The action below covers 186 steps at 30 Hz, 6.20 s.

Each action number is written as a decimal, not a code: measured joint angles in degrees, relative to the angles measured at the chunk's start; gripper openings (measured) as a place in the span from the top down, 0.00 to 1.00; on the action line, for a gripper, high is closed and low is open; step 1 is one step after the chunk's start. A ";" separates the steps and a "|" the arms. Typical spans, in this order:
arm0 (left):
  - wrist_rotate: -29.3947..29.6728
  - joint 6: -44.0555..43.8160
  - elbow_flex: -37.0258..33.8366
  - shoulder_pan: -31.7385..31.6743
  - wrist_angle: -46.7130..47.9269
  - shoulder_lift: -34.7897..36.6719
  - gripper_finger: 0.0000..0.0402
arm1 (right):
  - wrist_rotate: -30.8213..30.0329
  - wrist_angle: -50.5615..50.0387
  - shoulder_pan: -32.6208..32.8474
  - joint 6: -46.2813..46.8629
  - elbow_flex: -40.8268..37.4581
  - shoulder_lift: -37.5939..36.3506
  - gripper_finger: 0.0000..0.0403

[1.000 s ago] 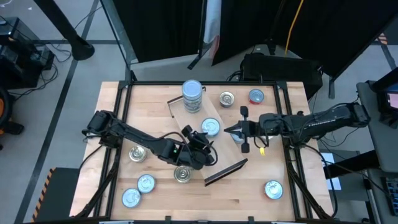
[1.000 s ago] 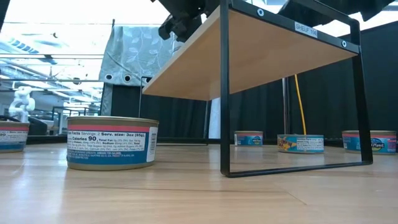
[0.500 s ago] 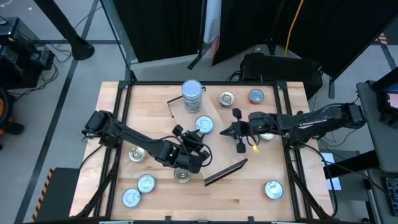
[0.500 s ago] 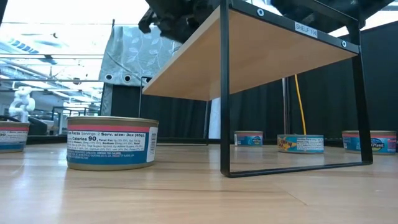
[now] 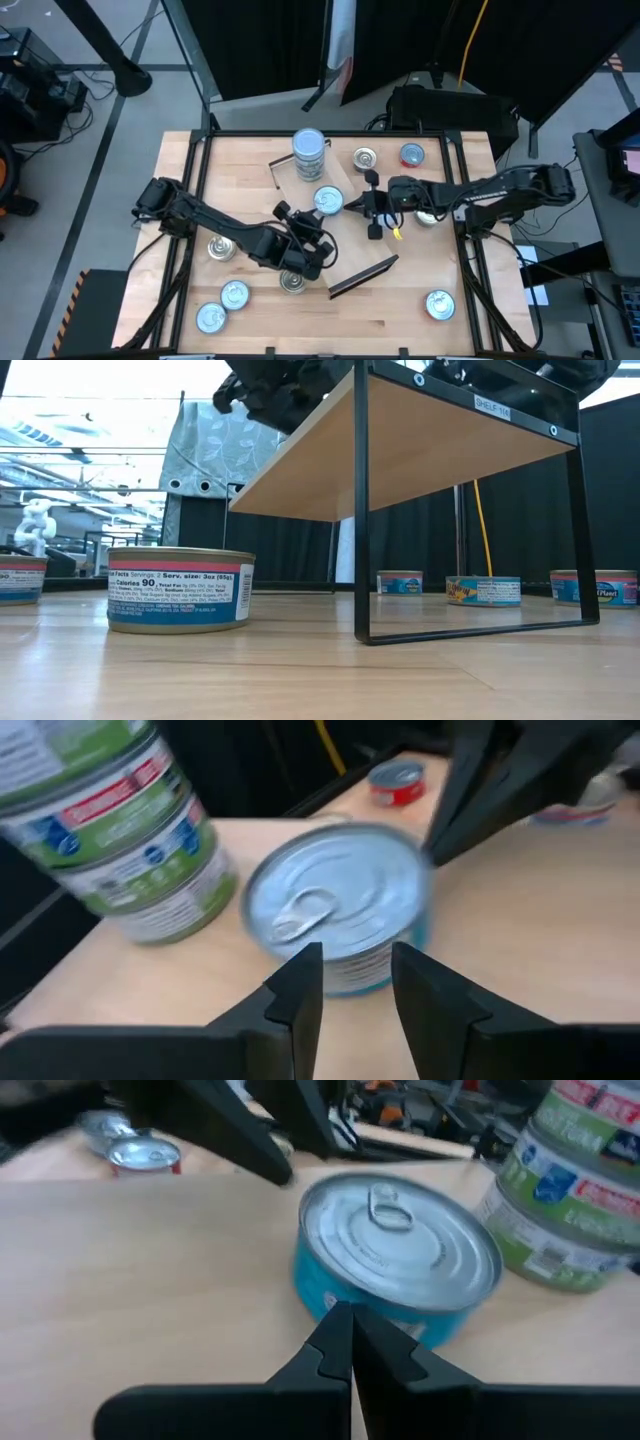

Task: Stack canned seafood by type on shelf
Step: Put the top left light blue tuna can on the shelf, then stack the top right light blue tuna can on top of the other light blue tuna can the shelf

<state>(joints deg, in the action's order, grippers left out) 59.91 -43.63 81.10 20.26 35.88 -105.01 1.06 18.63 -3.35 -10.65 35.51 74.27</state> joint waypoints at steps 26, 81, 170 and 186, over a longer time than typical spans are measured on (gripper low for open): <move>-1.54 -3.14 5.55 3.06 4.35 0.88 0.70 | 4.94 3.85 -4.63 -3.74 0.00 1.74 1.00; 0.27 -32.33 7.43 26.37 30.64 -3.15 0.70 | 0.81 -56.02 -4.68 34.85 -4.32 -14.48 1.00; -0.10 -30.71 7.41 27.64 30.62 -3.52 0.70 | -8.74 -58.21 4.59 42.93 -3.86 -12.61 1.00; -0.10 -30.84 7.41 27.86 30.58 -3.52 0.70 | -8.68 -56.69 4.59 44.41 -6.00 -11.09 1.00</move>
<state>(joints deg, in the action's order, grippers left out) 59.81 -74.47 88.51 48.12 66.46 -108.53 -7.62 -38.06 1.23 33.76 29.51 63.18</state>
